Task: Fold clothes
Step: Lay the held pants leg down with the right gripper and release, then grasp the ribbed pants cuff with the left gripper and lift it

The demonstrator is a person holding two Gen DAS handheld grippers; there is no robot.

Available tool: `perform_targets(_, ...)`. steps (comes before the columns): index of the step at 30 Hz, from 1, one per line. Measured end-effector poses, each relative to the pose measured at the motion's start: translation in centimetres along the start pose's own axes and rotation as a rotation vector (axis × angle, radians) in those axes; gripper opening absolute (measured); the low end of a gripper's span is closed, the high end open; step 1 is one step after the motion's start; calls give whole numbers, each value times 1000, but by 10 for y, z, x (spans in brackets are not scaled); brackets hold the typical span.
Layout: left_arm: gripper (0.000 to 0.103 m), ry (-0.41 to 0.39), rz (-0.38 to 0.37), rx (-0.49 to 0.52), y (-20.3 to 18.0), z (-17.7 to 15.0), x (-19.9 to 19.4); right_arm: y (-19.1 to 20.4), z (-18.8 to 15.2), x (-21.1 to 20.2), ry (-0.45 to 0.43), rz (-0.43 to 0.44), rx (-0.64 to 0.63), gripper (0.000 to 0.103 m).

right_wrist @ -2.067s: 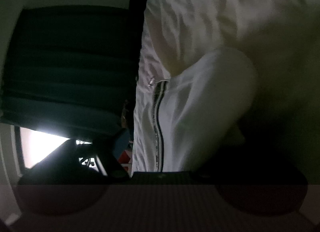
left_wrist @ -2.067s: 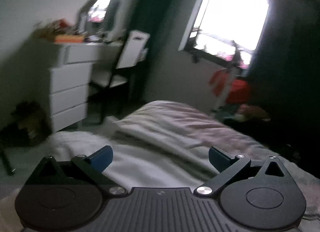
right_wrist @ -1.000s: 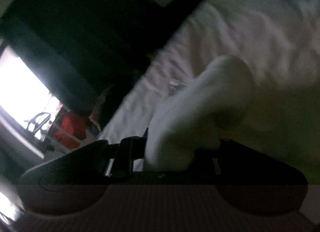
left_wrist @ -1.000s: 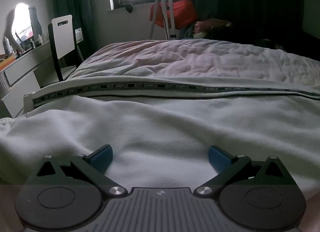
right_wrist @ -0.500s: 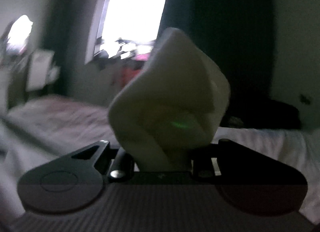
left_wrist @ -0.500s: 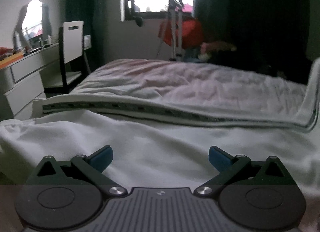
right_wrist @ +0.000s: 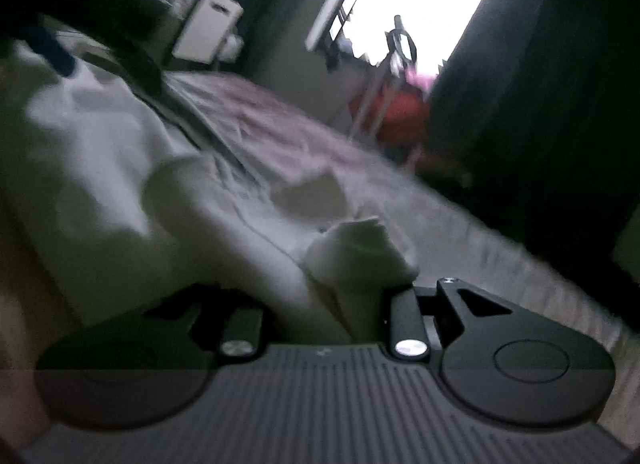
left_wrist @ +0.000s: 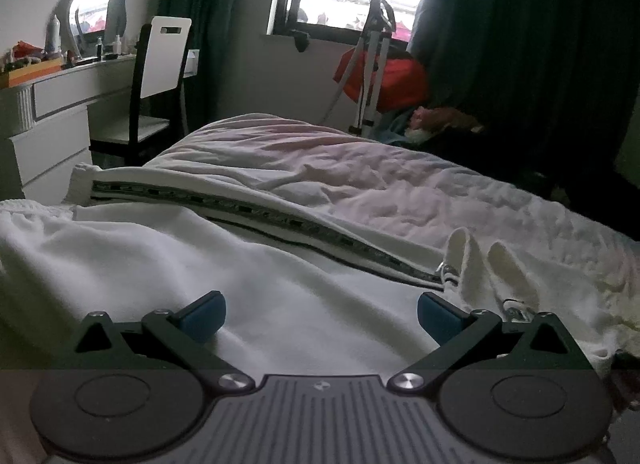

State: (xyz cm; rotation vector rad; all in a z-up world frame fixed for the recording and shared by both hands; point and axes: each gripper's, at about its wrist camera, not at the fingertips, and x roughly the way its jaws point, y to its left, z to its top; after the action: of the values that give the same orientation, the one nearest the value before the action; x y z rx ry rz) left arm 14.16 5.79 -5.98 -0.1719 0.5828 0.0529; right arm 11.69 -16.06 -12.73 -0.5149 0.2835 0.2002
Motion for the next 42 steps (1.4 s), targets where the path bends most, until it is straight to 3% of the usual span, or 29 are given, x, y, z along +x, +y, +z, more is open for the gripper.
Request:
perform_targets(7, 103, -8, -46, -34, 3, 3, -4, 16, 9, -6, 96, 102, -1, 32)
perform_targets(9, 103, -11, -64, -52, 6, 4, -7, 7, 11, -14, 114, 144, 17, 43)
perform_targets(10, 103, -13, -81, -62, 7, 5, -9, 0, 12, -15, 130, 182, 66, 47)
perform_targets(11, 103, -16, -99, -72, 8, 6, -12, -7, 13, -16, 146, 220, 115, 59)
perform_targets(12, 103, -18, -116, -80, 9, 7, -15, -14, 15, -18, 160, 265, 169, 82)
perform_targets(13, 103, -20, -133, -88, 9, 8, -17, -23, 16, -22, 165, 343, 243, 89)
perform_targets(14, 103, -23, -149, -95, 9, 9, -20, -32, 17, -27, 169, 413, 314, 90)
perform_targets(18, 103, -34, -198, -90, 8, 8, -31, -61, 21, -49, 153, 530, 523, 90)
perform_targets(22, 103, -20, -232, -76, 3, 5, -34, -104, 9, -52, 121, 548, 814, 90)
perform_targets(24, 103, -9, -259, -41, -5, 2, -34, -122, 0, -47, 117, 533, 967, 90)
perform_targets(32, 103, -28, -376, 307, -79, -36, -35, -138, -13, -49, 243, 231, 999, 90)
perform_targets(36, 103, -27, -400, 461, -119, -63, -25, -138, -23, -45, 296, 108, 978, 90)
perform_targets(42, 102, -73, -254, 521, -133, -83, -11, -119, -43, -23, 398, -29, 858, 90)
